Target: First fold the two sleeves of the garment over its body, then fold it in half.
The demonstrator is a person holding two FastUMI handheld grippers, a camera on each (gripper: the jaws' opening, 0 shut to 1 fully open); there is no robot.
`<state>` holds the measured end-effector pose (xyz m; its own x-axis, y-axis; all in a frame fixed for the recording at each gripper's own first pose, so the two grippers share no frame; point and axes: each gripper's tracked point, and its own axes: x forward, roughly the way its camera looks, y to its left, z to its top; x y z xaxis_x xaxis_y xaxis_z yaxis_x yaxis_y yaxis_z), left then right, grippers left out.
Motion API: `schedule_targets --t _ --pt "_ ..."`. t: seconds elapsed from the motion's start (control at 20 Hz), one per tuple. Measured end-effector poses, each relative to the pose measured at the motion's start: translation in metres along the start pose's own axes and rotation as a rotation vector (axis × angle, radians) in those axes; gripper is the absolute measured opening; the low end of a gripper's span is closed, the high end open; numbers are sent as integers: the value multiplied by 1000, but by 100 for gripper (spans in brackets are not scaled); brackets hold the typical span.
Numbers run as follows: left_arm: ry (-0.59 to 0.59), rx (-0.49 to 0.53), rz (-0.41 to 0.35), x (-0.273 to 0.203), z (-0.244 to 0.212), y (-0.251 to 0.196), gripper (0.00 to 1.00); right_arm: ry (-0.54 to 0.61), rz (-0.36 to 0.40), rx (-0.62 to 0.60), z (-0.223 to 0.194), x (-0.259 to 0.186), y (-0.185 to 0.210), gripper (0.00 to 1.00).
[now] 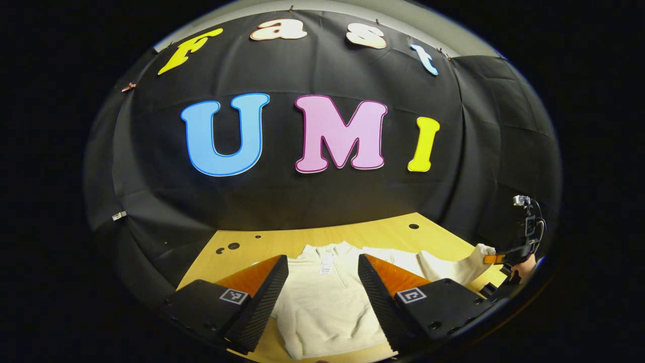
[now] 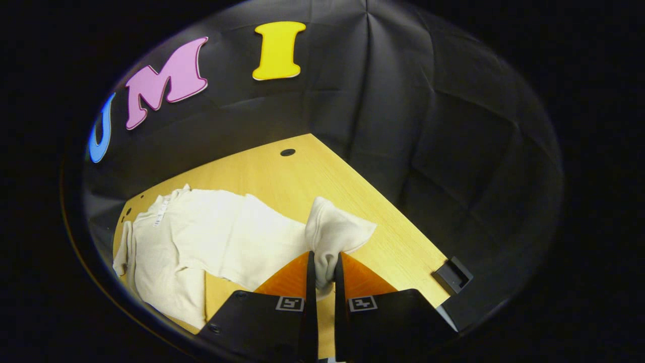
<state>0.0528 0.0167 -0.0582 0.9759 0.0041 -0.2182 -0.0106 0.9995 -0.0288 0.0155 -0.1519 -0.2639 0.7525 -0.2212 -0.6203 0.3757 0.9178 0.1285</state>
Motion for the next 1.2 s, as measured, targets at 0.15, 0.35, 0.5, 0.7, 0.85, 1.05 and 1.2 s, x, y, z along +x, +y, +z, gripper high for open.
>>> schedule_targets --t 0.15,0.35,0.5,0.7,0.85,1.05,1.2 --pt "1 -24 -14 -2 -8 20 91 -34 65 -8 8 -26 55 17" --pt "8 -59 -9 -7 -20 54 91 -60 167 -7 18 -41 140 17" --pt "8 -76 13 -12 -26 81 91 -71 247 -29 23 -39 207 17" --pt "11 -89 63 -22 -39 124 91 -64 341 -63 19 -36 291 17" --pt "25 -116 111 -27 -51 158 94 -35 399 -74 4 -29 346 17" --pt "48 -146 181 -34 -69 200 95 32 450 -123 -29 -17 400 17" --pt "79 -169 220 -37 -86 226 95 91 449 -147 -55 -4 421 17"
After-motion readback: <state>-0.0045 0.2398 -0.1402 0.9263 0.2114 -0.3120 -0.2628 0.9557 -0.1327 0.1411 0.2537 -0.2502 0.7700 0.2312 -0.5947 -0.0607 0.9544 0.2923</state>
